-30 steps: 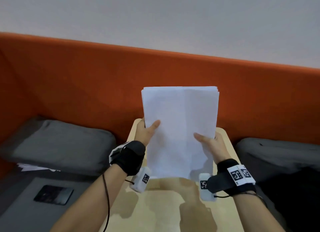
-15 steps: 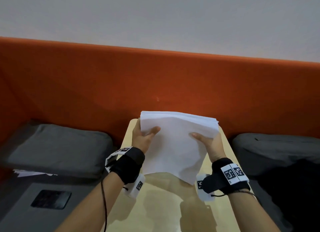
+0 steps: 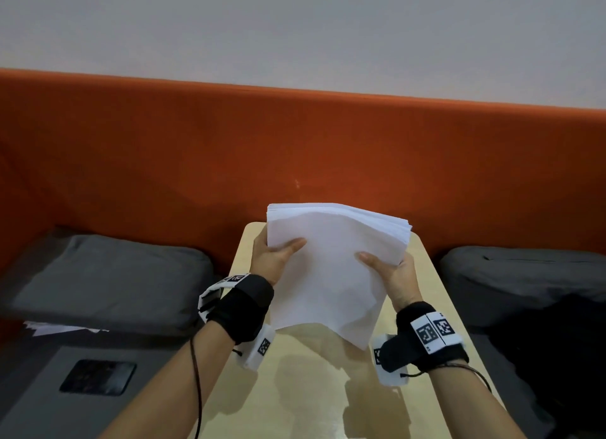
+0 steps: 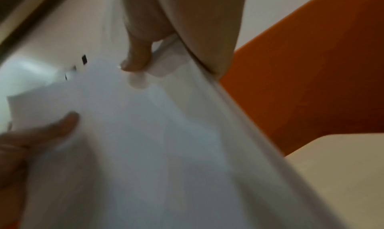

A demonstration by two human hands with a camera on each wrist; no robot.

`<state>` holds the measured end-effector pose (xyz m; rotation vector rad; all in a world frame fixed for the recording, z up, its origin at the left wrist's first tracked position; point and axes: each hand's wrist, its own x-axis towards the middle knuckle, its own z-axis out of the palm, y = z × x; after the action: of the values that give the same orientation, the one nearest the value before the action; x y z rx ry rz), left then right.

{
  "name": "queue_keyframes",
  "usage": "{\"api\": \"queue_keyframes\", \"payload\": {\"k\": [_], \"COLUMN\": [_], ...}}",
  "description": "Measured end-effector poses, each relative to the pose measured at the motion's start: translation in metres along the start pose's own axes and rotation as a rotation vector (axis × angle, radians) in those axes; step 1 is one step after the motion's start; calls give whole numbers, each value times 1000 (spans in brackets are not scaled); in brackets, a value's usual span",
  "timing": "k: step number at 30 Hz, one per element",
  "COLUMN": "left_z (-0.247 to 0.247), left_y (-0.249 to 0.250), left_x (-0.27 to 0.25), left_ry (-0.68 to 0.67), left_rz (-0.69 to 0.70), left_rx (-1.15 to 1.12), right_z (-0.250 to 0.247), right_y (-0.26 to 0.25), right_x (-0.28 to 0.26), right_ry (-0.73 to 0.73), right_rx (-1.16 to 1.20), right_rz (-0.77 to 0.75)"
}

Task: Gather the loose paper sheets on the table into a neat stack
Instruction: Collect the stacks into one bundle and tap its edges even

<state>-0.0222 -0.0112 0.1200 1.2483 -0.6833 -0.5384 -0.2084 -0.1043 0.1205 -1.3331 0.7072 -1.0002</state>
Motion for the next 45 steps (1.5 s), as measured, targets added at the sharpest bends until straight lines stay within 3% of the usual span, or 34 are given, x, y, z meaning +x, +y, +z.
{"api": "queue_keyframes", "payload": {"k": [6, 17, 22, 30, 35, 45], "left_z": [5, 0, -1, -2, -4, -4], "left_y": [17, 15, 13, 6, 3, -3], "left_x": [9, 21, 24, 19, 17, 14], "left_ry": [61, -25, -44, -47, -34, -44], "left_rz": [112, 54, 36, 4, 8, -35], "left_rx": [-23, -41, -44, -34, -6, -27], "right_z": [13, 1, 4, 14, 17, 15], "right_y": [-22, -36, -35, -26, -33, -38], "right_x": [7, 21, 26, 23, 25, 27], "right_ry": [72, 67, 67, 179, 256, 262], "right_rx": [-3, -121, -220, 69, 27, -112], "right_rz": [-115, -250, -248, -150, -57, -194]}}
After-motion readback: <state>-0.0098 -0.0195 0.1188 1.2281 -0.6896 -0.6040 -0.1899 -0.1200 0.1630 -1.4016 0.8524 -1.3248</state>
